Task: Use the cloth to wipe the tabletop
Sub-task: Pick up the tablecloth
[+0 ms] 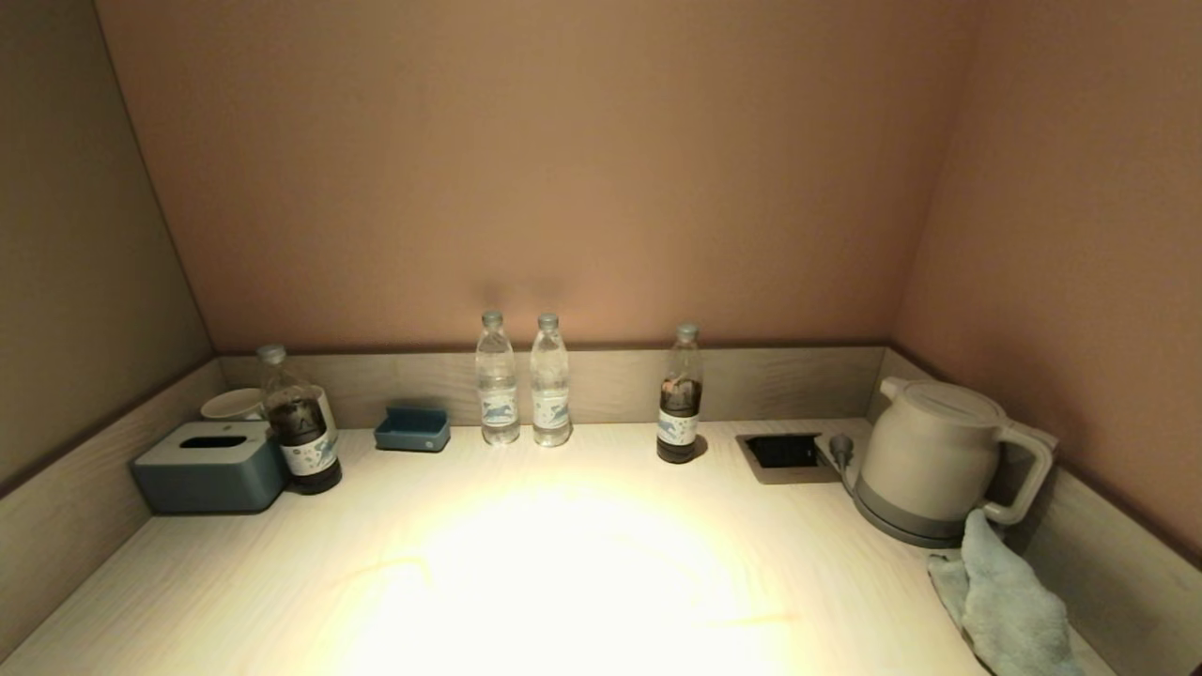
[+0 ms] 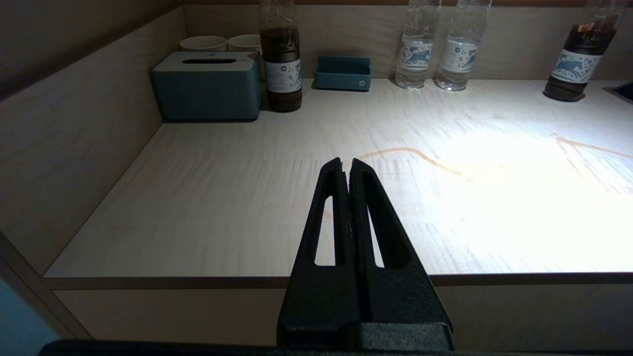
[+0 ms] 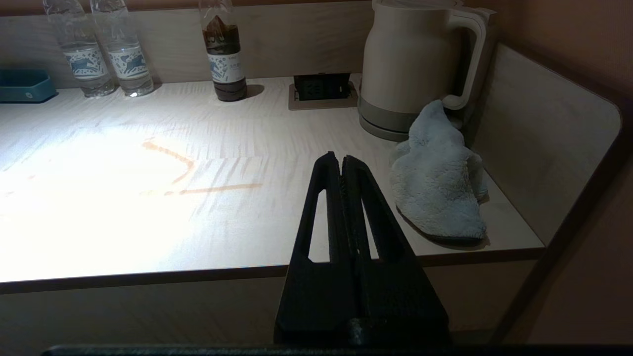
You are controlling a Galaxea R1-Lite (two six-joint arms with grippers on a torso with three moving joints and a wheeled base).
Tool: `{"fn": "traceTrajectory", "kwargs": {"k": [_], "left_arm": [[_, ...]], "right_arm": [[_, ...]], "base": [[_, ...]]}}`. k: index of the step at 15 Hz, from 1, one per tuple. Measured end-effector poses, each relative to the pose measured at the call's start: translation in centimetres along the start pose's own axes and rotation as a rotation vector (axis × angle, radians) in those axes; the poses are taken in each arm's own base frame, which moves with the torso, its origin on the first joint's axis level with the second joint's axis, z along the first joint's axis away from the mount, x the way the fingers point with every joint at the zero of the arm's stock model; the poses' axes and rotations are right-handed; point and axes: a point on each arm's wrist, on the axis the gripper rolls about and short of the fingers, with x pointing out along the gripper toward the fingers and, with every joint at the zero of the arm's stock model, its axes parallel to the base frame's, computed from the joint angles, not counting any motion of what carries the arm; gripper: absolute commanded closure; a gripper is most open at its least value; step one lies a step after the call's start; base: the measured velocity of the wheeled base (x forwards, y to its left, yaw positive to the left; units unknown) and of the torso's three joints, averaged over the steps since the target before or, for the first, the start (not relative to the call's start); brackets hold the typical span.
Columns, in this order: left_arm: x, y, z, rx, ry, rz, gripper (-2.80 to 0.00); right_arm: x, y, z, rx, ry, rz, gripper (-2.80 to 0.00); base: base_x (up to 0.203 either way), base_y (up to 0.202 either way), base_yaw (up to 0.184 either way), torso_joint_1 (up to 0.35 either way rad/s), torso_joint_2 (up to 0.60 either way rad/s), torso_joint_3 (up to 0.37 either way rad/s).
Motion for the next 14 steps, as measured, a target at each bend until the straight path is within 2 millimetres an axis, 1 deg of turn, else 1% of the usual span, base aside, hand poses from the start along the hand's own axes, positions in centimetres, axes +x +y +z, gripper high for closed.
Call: {"fn": "traceTrajectory", "kwargs": {"k": [9,12,14], "left_arm": [[0.0,0.0,0.0,-0.008,-0.001,0.001,0.0],[0.0,0.0,0.0,-0.006,0.0,0.001,0.0],[0.0,0.0,0.0,-0.006,0.0,0.001,0.0]], "right_arm": [[-0.1,0.0,0.3,-0.008,-0.008,-0.005,0.0],[-0.9,0.1,2.8,-0.008,-0.076,0.002,0.0],[-1.2,0.1,3.9,-0.007,-0.07,0.006,0.0]], "base": [[0.0,0.0,0.0,0.0,0.0,0.0],[0.0,0.0,0.0,0.0,0.0,0.0],[0.0,0.0,0.0,0.0,0.0,0.0]]}}
